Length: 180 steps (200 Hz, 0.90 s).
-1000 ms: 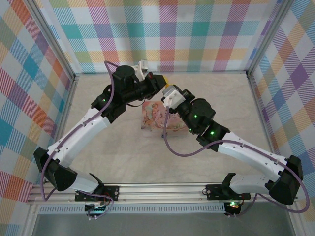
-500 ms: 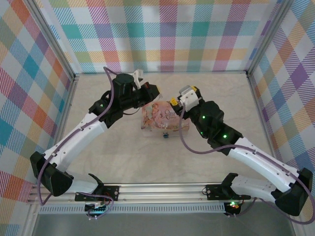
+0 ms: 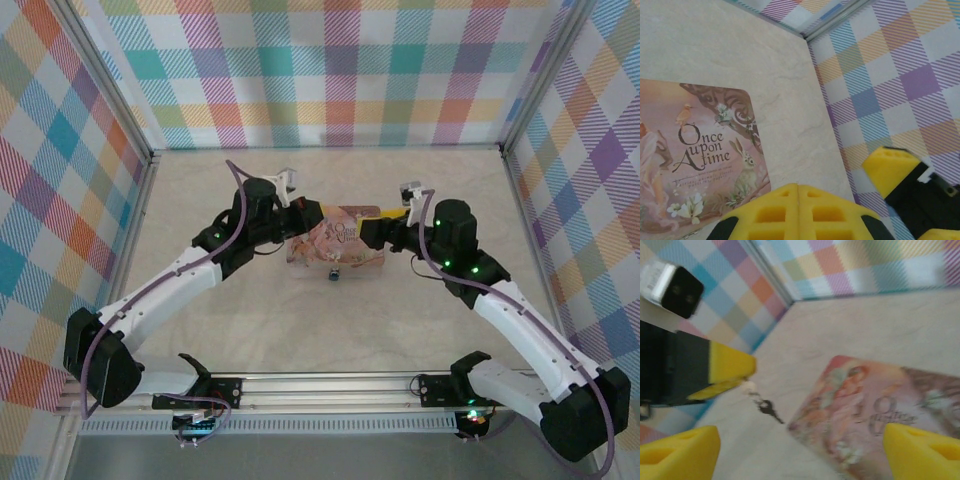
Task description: Unlock the padlock with the key
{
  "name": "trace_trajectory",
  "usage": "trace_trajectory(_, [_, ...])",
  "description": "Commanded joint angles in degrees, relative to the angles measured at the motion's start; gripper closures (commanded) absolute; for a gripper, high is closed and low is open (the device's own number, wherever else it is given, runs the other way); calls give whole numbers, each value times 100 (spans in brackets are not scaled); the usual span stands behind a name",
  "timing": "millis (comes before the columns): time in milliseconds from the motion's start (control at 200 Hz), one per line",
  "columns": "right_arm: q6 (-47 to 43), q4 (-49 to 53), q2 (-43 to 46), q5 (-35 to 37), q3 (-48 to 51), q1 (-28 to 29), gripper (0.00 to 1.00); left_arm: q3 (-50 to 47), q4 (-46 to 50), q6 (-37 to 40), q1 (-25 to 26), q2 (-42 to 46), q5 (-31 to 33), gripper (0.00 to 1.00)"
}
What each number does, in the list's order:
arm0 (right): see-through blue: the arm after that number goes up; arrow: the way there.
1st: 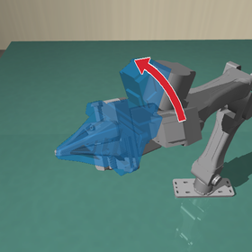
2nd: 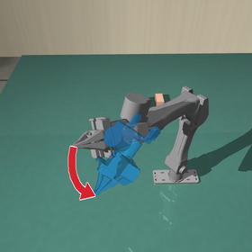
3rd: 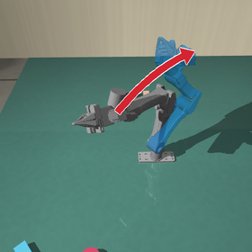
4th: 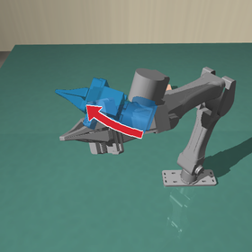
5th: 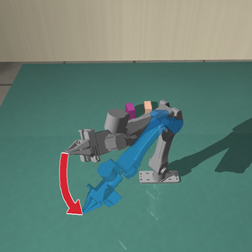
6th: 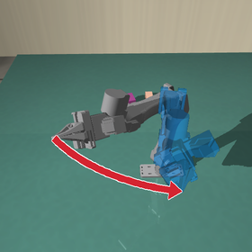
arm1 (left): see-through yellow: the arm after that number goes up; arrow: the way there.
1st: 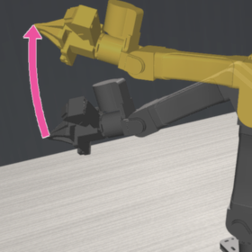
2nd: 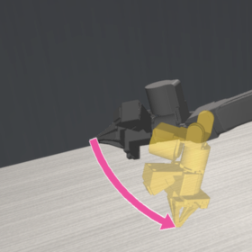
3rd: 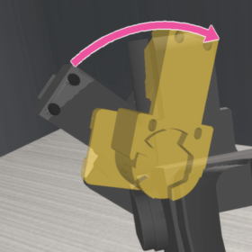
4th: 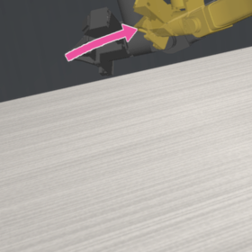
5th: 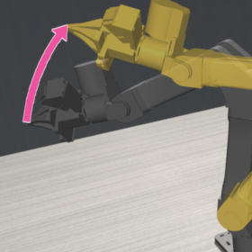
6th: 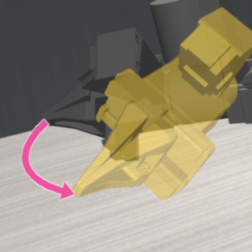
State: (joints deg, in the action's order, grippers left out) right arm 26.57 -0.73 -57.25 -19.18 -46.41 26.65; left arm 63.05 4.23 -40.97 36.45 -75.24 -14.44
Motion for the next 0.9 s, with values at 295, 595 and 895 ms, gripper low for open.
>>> trace_trajectory(295, [3508,-4460,-1081,-1804,1138,-125,43,-439,-1504,-385,357,168,-203,100])
trace_trajectory(595, [3997,-5602,-1302,-1904,1256,-126,50,-398,-1636,-398,539,146,-333,100])
trace_trajectory(895, [4189,-5819,-1318,-2028,1244,-113,58,-397,-1867,-506,554,169,-358,100])
